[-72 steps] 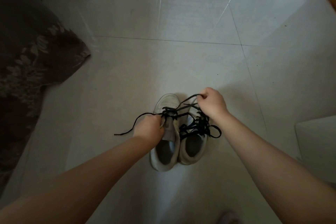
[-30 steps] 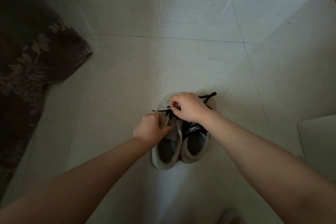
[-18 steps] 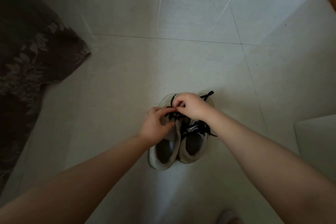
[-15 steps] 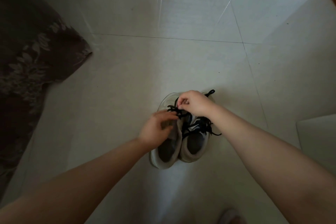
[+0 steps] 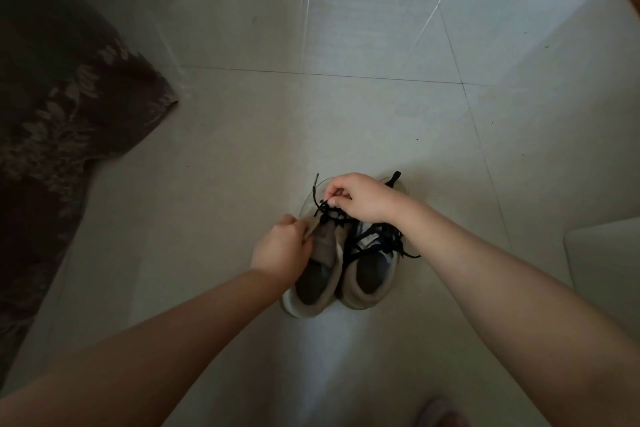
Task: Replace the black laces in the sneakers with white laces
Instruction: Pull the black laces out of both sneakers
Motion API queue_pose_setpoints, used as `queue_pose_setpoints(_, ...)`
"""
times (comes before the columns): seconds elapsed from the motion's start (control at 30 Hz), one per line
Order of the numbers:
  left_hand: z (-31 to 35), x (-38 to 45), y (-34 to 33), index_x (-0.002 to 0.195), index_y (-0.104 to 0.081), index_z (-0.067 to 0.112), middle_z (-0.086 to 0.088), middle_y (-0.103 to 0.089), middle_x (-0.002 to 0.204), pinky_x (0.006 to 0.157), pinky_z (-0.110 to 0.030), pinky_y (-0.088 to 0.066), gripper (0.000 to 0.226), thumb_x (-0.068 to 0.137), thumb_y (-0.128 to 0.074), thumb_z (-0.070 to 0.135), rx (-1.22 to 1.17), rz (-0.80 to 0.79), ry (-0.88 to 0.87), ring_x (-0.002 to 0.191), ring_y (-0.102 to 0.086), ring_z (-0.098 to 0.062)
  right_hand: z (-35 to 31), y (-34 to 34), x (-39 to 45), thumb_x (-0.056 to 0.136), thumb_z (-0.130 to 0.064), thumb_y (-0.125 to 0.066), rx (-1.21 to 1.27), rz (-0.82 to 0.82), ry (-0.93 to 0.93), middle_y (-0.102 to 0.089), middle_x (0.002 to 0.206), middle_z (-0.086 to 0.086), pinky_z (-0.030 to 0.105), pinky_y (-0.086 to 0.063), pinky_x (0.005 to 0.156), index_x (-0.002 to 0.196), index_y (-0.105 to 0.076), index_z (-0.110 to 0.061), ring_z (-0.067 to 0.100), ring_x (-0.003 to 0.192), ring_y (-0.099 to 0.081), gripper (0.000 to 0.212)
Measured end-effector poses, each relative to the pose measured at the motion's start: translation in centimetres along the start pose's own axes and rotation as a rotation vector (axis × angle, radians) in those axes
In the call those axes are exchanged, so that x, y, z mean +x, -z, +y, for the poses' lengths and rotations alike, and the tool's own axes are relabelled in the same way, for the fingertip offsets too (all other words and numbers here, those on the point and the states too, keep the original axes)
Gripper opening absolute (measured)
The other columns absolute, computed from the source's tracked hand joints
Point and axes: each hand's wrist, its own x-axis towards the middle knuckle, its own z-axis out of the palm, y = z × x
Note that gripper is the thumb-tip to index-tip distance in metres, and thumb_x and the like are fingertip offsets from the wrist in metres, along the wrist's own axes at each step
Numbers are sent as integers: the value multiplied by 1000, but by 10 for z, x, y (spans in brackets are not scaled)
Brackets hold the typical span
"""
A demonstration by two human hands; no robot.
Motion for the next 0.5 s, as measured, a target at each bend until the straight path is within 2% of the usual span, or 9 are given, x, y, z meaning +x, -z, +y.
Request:
queue_pose_setpoints(0.1,4,1,2,105,-61,7,-14,-55,104,71,-36,-44,25,97,-42,22,86,-3,4,94,-58,-35,3,6,3,96,-13,-51,132,280,-53,-58,100,-2,21,-39,84,109,-62,-9,13,94,-54,18)
queue_pose_setpoints(0.2,4,3,1,103,-61,6,-13,-55,102,68,-35,-41,24,96,-42,20,84,8,9,92,-58,-35,10,22,5,96,-9,-48,434,550,-161,-63,103,7,21,-44,81,112,-59,-4,15,92,-57,20)
queue_pose_setpoints(0.3,2,4,0,101,-61,6,-14,-55,101,68,-34,-41,24,96,-42,18,80,4,7,91,-59,-35,10,25,2,99,-8,-41,638,625,-209,-64,92,0,21,-48,77,112,-55,-5,10,84,-61,19)
queue_pose_setpoints(0.37,3,3,1,101,-61,6,-14,-55,100,66,-34,-40,23,95,-42,17,84,6,8,89,-58,-35,6,30,-1,102,-8,-34,910,668,-228,-67,90,1,28,-52,79,110,-50,-8,13,80,-66,17)
queue_pose_setpoints(0.43,3,2,2,100,-61,6,-13,-54,99,64,-32,-38,22,95,-42,16,72,10,9,88,-58,-35,5,47,-5,102,-7,-31,1159,743,-233,-69,90,5,29,-56,70,107,-47,-10,17,76,-69,16)
queue_pose_setpoints(0.5,4,2,2,102,-60,7,-12,-53,100,63,-32,-38,22,96,-41,17,65,7,21,88,-58,-34,11,62,-3,102,-6,-33,1218,800,-229,-69,88,6,27,-55,65,107,-44,-10,19,76,-69,14)
